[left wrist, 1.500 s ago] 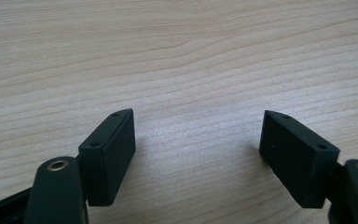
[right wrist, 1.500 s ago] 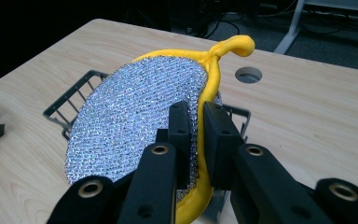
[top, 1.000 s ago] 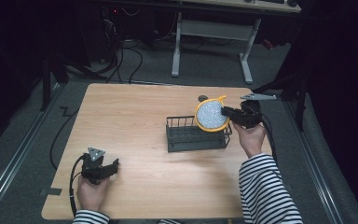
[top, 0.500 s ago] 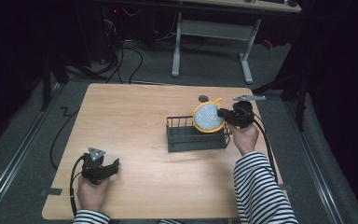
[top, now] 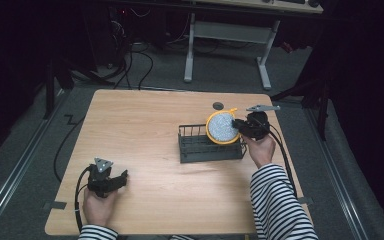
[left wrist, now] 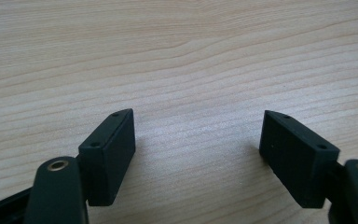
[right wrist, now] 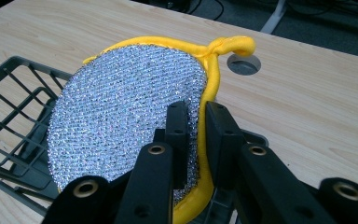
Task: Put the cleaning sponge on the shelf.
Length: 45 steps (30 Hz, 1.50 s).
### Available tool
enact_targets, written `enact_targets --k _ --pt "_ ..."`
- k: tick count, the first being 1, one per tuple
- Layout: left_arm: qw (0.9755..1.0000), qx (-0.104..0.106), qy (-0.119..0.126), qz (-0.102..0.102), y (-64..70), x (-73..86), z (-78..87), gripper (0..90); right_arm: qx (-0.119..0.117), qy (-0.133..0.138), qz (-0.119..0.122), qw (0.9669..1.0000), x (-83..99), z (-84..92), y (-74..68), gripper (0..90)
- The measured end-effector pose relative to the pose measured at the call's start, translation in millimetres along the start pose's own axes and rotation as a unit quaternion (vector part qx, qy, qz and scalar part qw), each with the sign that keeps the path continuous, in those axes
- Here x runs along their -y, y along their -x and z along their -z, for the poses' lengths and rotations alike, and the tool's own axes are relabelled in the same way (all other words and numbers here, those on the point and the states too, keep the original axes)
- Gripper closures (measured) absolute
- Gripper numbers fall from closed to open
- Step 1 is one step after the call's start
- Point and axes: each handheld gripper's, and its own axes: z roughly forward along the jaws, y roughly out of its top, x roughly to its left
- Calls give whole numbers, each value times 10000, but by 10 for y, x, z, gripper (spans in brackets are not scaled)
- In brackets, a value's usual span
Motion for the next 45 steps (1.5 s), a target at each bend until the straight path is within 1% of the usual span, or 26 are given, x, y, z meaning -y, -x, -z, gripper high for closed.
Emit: enact_targets --k 2,6,15,21,26,28,31,34,38,42,45 --pt "10000 -1 -1 -1 0 0 0 273 -17 1 -28 10000 33 2 10 805" --pt "10000 -1 0 -2 0 0 0 273 -3 -11 86 10000 50 16 2 807" --pt "10000 2 -1 -3 0 0 0 274 -4 -135 216 9997 90 16 -30 808" --pt "10000 -1 1 -4 0 0 0 274 -73 -207 161 9996 172 10 -21 809" --pt "10000 -1 0 -5 0 0 0 274 -71 -236 207 9995 175 23 -32 799" --pt "10000 -1 0 -5 0 0 0 274 -79 -252 183 9995 175 28 -27 773" --pt "10000 -1 0 -6 0 0 0 274 -80 -278 100 9995 175 41 -16 662" --pt "10000 -1 0 -5 0 0 0 274 -11 -281 104 9996 172 59 -28 566" --pt "10000 0 1 -4 0 0 0 274 51 -155 132 9998 158 120 -47 516" --pt "10000 0 0 -5 0 0 0 274 62 -47 110 9999 142 188 -45 504" --pt "10000 1 1 -5 0 0 0 274 66 16 47 10000 136 251 -27 504"
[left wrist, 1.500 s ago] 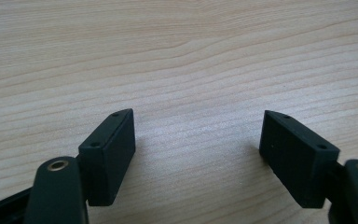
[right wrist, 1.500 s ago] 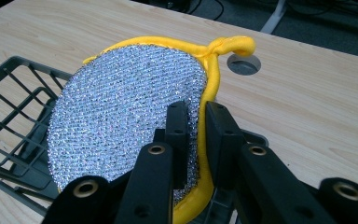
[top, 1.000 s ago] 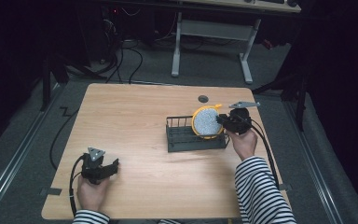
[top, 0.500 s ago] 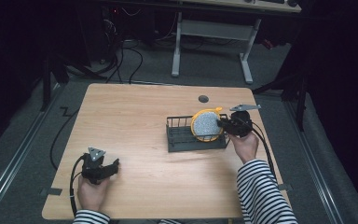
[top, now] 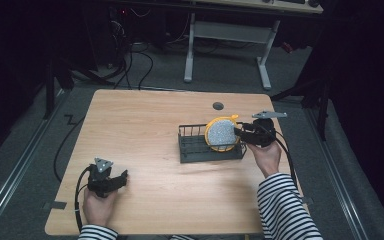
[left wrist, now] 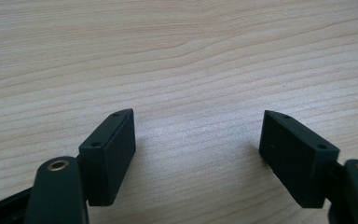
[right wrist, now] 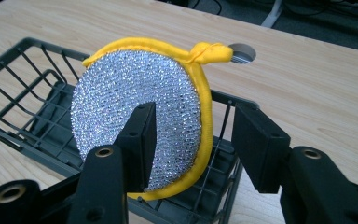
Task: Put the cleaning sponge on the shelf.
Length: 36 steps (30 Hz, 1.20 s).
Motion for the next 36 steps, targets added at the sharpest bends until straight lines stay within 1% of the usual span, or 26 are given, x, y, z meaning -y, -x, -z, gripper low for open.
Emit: enact_targets --k 5,11,12,15,19,27,34,36 --pt "10000 0 1 1 0 0 0 275 -9 146 -103 9998 -10 132 25 507" --pt "10000 1 0 -1 0 0 0 274 -5 280 -129 9995 -10 287 56 513" --pt "10000 1 0 0 0 0 0 274 -11 309 -170 9994 -6 320 59 514" --pt "10000 1 0 0 1 0 0 275 -39 436 -241 9987 20 397 74 521" --pt "10000 2 1 -1 1 0 0 274 -10 451 -360 9983 94 498 125 525" --pt "10000 2 0 -1 1 0 0 275 80 587 -334 9977 130 732 164 530" --pt "10000 3 2 -4 2 0 0 275 76 700 -325 9970 162 855 147 535" --pt "10000 8 -3 -5 1 -1 0 275 155 696 -289 9970 192 882 132 538"
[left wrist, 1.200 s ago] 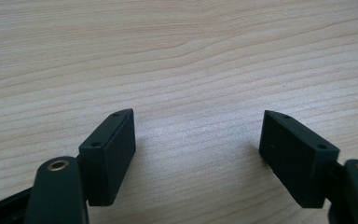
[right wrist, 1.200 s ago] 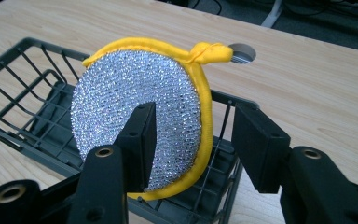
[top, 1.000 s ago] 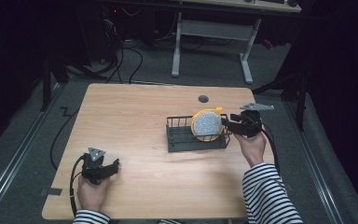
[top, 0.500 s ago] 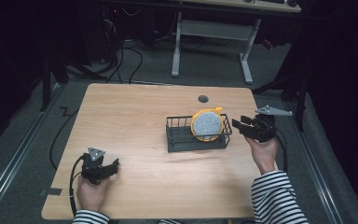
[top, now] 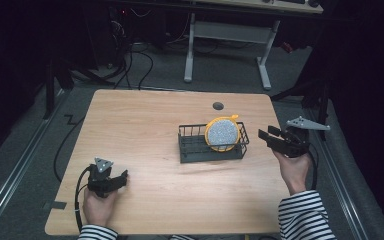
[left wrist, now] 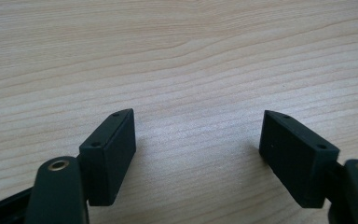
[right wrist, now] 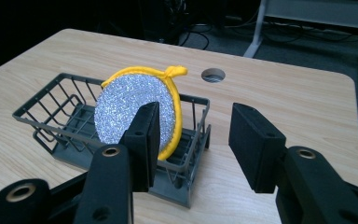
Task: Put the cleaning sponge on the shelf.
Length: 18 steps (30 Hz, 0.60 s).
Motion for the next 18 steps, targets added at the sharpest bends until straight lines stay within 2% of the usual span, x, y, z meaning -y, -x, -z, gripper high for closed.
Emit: enact_targets --k 5,18 --pt "10000 5 -8 -14 0 -1 0 275 22 -43 -17 10000 69 55 9 538" --pt "10000 7 -7 -17 1 -1 0 276 -34 78 -118 9999 255 252 31 539"
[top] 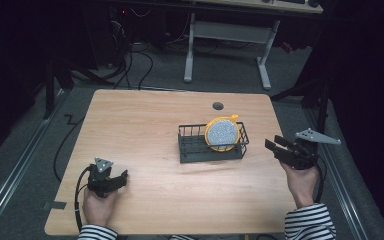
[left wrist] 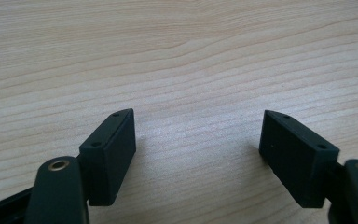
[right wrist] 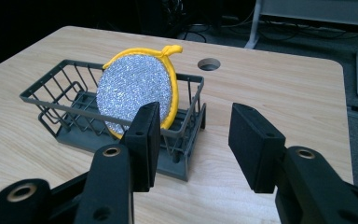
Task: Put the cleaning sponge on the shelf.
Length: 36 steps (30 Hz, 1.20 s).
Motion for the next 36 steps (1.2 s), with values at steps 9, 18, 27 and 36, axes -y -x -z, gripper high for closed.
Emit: enact_targets --k 9,18,27,36 --pt "10000 -2 -2 -5 0 0 1 275 -28 15 -67 10000 153 85 5 539" --pt "10000 -1 -2 -4 0 0 0 276 -59 21 -139 9999 291 117 4 539" --pt "10000 -5 -3 -5 1 0 1 276 -75 23 -207 9998 422 127 1 534" --pt "10000 -5 -3 -6 1 0 1 276 -76 67 -316 9994 531 149 35 534"
